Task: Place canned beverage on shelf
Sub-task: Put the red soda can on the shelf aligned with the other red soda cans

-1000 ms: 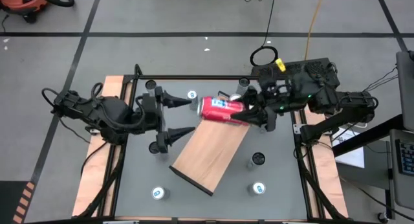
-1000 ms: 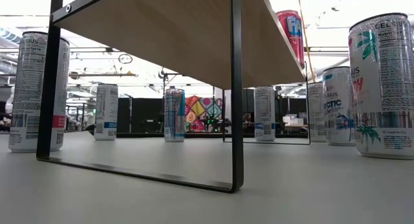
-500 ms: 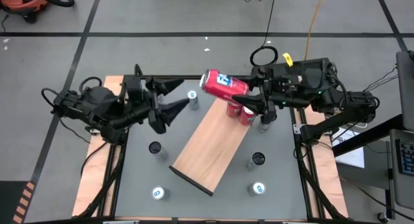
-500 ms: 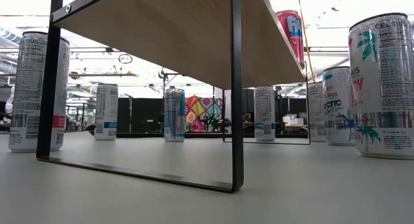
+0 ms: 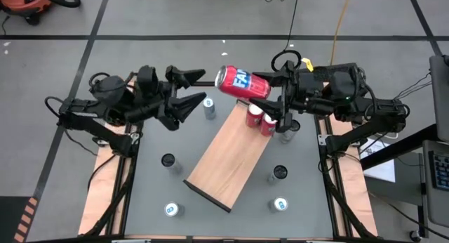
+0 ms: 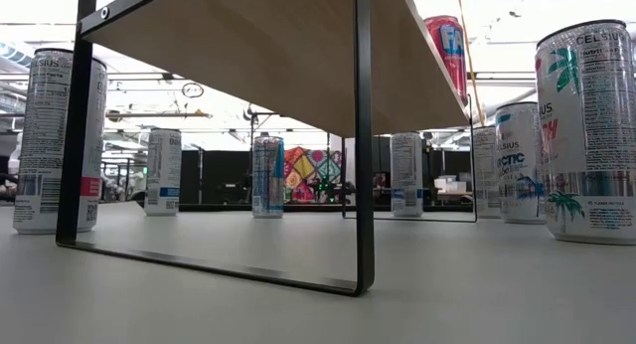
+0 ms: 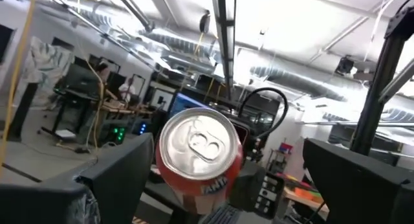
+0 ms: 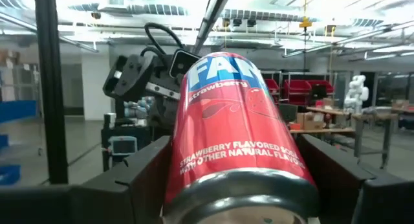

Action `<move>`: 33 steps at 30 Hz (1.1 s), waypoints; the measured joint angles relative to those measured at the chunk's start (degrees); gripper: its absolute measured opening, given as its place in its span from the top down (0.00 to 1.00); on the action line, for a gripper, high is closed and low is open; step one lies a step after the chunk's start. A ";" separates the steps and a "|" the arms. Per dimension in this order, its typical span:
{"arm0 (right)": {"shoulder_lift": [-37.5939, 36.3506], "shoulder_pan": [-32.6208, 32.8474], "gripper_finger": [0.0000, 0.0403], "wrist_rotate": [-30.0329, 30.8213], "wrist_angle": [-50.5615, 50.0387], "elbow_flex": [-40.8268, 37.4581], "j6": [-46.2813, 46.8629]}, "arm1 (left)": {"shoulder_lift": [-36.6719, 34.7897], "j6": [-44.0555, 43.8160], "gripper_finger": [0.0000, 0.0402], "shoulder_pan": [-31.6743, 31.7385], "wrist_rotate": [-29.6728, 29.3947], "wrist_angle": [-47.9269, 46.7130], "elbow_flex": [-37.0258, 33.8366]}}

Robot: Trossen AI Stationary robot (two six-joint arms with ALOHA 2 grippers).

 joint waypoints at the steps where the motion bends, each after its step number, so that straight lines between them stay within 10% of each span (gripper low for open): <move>1: 0.05 -0.01 0.33 0.04 0.00 0.00 -0.44 | 0.00 -0.30 0.00 0.79 1.18 -0.27 0.00; 20: 1.53 -0.06 0.33 1.29 -0.07 0.00 -1.64 | 2.89 -3.67 0.01 8.74 12.42 -4.92 -0.02; 33: 2.69 -0.06 0.34 1.27 -0.28 0.00 -1.72 | 3.77 -4.70 0.23 10.14 17.00 -6.11 -0.02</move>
